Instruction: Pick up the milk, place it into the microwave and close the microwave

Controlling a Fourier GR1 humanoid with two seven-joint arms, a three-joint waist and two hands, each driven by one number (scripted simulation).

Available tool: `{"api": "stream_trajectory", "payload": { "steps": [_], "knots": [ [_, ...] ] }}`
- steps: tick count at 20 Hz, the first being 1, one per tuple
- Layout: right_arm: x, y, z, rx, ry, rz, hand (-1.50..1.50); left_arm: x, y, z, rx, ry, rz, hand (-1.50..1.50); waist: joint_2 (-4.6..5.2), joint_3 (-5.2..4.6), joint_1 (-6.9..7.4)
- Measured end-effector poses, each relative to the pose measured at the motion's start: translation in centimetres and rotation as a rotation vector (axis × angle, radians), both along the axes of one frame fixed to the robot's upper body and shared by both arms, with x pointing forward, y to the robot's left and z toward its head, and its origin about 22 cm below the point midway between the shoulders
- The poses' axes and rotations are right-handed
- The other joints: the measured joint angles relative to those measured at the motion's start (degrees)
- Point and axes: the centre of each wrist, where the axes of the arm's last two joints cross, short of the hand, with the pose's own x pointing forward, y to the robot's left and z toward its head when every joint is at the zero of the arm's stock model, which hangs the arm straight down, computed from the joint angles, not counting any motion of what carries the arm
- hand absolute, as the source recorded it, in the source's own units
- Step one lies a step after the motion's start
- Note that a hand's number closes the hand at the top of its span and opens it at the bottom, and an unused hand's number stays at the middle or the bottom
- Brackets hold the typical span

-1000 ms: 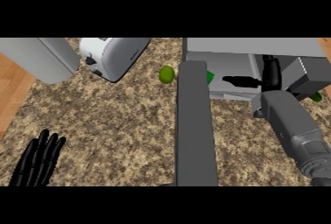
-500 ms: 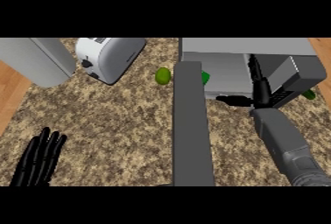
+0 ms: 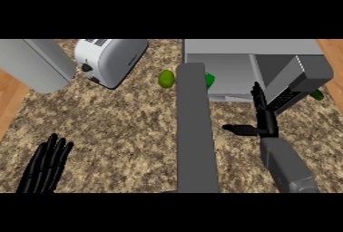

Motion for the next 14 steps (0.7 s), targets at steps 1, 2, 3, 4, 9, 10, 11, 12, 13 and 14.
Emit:
{"api": "stream_trajectory", "payload": {
  "steps": [1,2,3,4,9,10,11,12,13,14],
  "knots": [
    [-0.4,0.0,-0.3,0.017,0.007,-0.002,-1.5,-0.2,-0.3,0.1,-0.001,0.004,-0.014,-1.5,0.01,0.04,-0.15],
    [-1.3,0.2,-1.1,0.031,0.014,-0.002,-1.5,0.0,-0.4,0.0,-0.004,0.006,-0.032,-1.5,0.05,0.06,-0.26],
    [-2.1,0.2,-1.8,0.045,0.019,-0.003,-1.5,0.2,-0.7,0.2,-0.005,0.005,-0.044,-1.5,0.08,0.09,-0.43],
    [-2.7,-0.1,-2.2,0.056,0.023,-0.006,-1.5,0.4,-0.9,0.3,-0.006,0.005,-0.063,-1.5,0.1,0.12,-0.53],
    [-6.7,-0.3,-4.8,0.141,0.041,0.037,-1.5,1.3,-1.2,-0.4,-0.002,0.03,-0.189,1.5,0.09,0.13,-1.09],
    [-7.3,-0.6,-5.0,0.155,0.038,0.041,-1.5,1.5,-1.3,-0.4,0.013,0.035,-0.211,1.5,0.08,0.13,-1.17],
    [-8.1,-0.8,-5.3,0.164,0.043,0.046,-1.5,1.8,-1.6,-0.4,0.029,0.039,-0.229,1.5,0.09,0.13,-1.19],
    [-8.6,-0.6,-5.6,0.175,0.041,0.054,-1.5,1.8,-2.0,-0.1,0.038,0.041,-0.251,1.5,0.11,0.14,-1.11],
    [-9.1,-0.8,-5.7,0.183,0.036,0.059,-1.5,2.0,-2.3,-0.3,0.051,0.041,-0.264,1.5,0.11,0.15,-1.06],
    [-9.8,-0.7,-6.0,0.195,0.033,0.062,-1.5,2.1,-2.3,-0.4,0.061,0.032,-0.274,1.5,0.09,0.14,-1.07]
  ]
}}
